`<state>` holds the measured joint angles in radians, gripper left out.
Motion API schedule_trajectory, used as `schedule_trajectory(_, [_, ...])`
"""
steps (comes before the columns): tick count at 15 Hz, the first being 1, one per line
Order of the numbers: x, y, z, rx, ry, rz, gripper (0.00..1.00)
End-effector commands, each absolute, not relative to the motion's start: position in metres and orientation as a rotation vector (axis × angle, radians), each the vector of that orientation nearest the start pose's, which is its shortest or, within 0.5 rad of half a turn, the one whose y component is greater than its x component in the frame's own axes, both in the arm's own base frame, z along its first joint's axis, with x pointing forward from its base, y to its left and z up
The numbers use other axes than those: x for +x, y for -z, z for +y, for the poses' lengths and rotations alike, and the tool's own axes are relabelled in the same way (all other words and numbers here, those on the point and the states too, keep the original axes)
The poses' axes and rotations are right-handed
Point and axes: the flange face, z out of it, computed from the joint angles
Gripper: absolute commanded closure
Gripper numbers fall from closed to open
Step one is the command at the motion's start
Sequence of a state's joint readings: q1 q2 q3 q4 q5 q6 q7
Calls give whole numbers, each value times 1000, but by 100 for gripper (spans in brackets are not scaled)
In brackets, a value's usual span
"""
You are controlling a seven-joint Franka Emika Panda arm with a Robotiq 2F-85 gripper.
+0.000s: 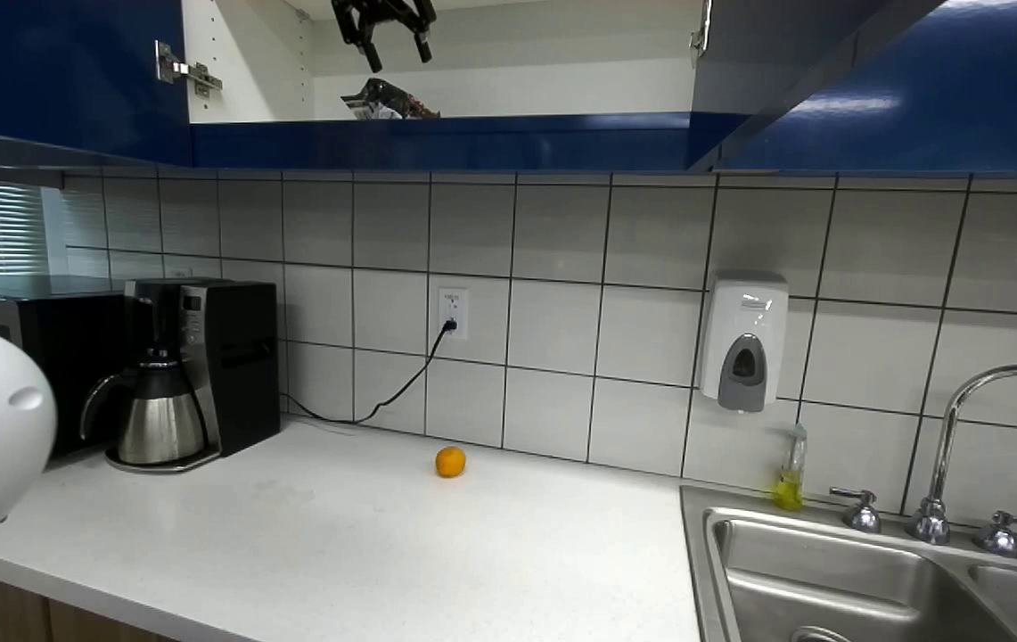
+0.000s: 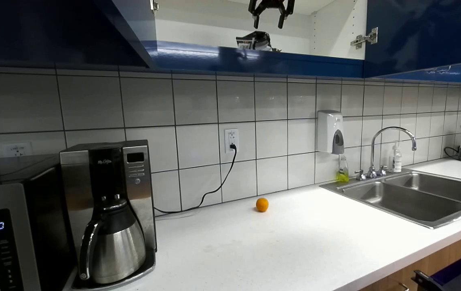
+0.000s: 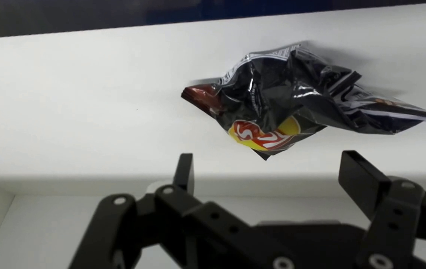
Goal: Put the black packet in the upper cabinet.
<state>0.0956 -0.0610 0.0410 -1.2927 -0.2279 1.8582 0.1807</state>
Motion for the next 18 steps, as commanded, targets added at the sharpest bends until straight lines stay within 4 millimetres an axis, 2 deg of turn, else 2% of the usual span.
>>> schedule_trajectory(1, [512, -832, 65, -3113, 1077, 59, 0])
schedule_trajectory(11, [468, -822, 80, -3113, 1042, 62, 0])
schedule_trajectory(18, [429, -801, 98, -3132, 980, 55, 0])
